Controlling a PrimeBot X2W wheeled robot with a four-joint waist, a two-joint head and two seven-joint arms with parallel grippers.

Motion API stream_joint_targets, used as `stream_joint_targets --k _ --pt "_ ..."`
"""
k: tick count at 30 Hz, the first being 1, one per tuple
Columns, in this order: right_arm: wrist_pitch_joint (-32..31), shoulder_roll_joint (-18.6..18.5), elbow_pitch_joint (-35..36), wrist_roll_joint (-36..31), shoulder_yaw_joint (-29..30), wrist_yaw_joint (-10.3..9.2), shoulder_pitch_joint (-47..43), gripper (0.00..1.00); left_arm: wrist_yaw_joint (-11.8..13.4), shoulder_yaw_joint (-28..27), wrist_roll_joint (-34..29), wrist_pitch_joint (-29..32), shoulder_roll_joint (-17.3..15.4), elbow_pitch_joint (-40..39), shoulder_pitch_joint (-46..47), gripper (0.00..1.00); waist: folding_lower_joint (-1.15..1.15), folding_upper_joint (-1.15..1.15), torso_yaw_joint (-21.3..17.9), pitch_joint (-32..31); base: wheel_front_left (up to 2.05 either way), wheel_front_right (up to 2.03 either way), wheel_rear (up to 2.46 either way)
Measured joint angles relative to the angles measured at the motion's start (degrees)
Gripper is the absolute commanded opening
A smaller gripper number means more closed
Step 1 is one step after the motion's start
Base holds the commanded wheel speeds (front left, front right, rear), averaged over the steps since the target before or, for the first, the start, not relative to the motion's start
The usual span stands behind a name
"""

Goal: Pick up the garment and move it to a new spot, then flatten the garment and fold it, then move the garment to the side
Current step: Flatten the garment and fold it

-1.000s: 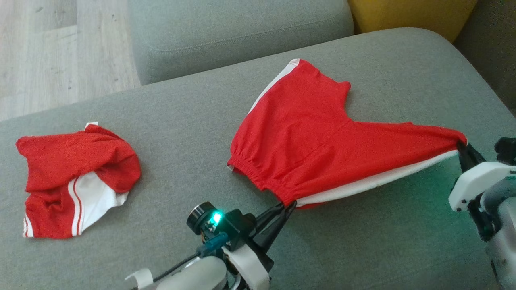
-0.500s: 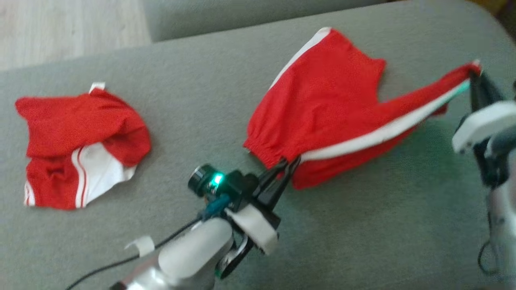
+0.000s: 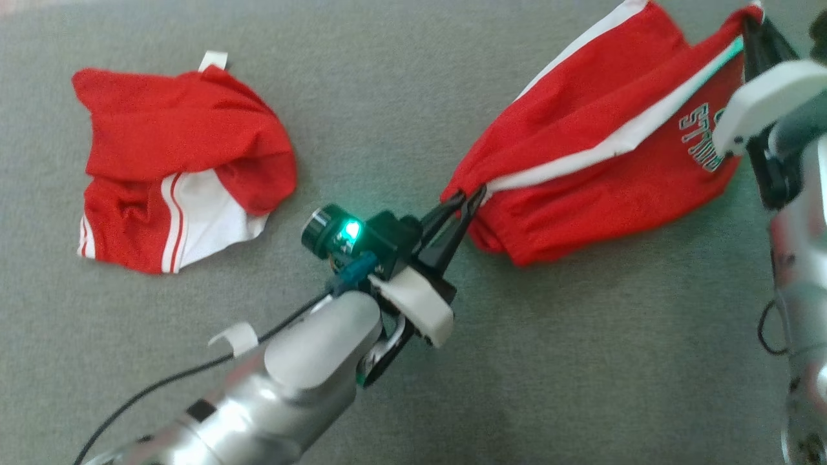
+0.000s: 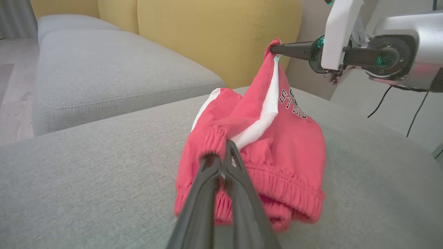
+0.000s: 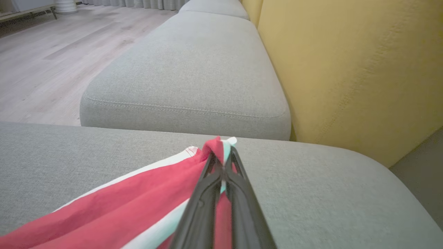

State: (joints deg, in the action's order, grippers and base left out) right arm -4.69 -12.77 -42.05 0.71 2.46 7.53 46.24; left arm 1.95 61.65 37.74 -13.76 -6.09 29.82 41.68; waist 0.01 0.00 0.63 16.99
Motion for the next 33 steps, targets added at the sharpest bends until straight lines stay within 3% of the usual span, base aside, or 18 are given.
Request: stream_joint_targets --k 11,23,24,25,26,27,28,29,30,33 --pt "4.4 -0.6 -12.2 -3.8 -1.8 0.00 11.1 0.00 -1.5 0.3 -1.0 0.0 2.0 4.3 5.1 0.00 0.00 0.00 3.0 5.5 0.00 0.00 0.00" --pt "9.1 -1.7 -22.0 -11.0 4.3 0.00 17.5 0.00 -1.6 0.7 -1.5 -0.5 3.0 5.0 6.5 0.00 -0.02 0.00 5.3 8.3 0.00 0.00 0.00" --pt "9.1 -1.8 -22.6 -11.6 4.8 0.00 17.7 0.16 -1.9 0.8 -1.5 -0.5 3.0 5.0 6.5 0.00 -0.01 0.00 5.4 8.4 0.00 0.00 0.00" --pt "9.0 -1.8 -23.3 -12.6 4.9 0.00 18.0 1.00 -2.0 1.0 -1.5 -0.5 3.1 5.1 6.6 0.00 -0.01 0.00 5.4 8.5 0.00 0.00 0.00" --pt "9.1 -1.8 -23.7 -13.2 5.2 0.00 18.1 1.00 -2.0 1.1 -1.5 -0.5 3.1 5.3 6.6 0.00 -0.01 0.00 5.4 8.6 0.00 0.00 0.00" --pt "9.3 -1.8 -24.0 -14.0 5.4 0.00 18.2 1.00 -2.0 1.1 -1.5 -0.5 3.1 5.6 6.7 0.21 -0.01 0.00 5.4 8.6 0.00 0.00 0.00" --pt "9.7 -1.8 -24.3 -14.7 5.7 0.00 18.2 1.00 -2.0 1.1 -1.5 -0.5 3.2 6.0 6.7 0.49 -0.01 0.00 5.4 8.5 0.00 0.00 0.00" --pt "10.3 -1.8 -24.5 -15.0 6.2 0.00 18.2 1.00 -2.0 1.2 -1.5 -0.5 3.2 6.3 6.7 0.94 -0.01 0.00 5.3 8.4 0.00 0.00 0.00" --pt "10.7 -1.7 -24.6 -15.3 6.7 0.00 18.3 1.00 -1.9 1.2 -1.5 -0.5 3.2 6.5 6.7 1.00 -0.02 0.00 5.2 8.3 0.00 0.00 0.00" --pt "11.9 -1.7 -25.4 -16.1 8.0 0.00 19.0 1.00 -1.9 1.2 -1.5 -0.5 3.2 7.5 6.7 1.00 0.00 0.00 4.9 7.9 0.00 0.00 0.00"
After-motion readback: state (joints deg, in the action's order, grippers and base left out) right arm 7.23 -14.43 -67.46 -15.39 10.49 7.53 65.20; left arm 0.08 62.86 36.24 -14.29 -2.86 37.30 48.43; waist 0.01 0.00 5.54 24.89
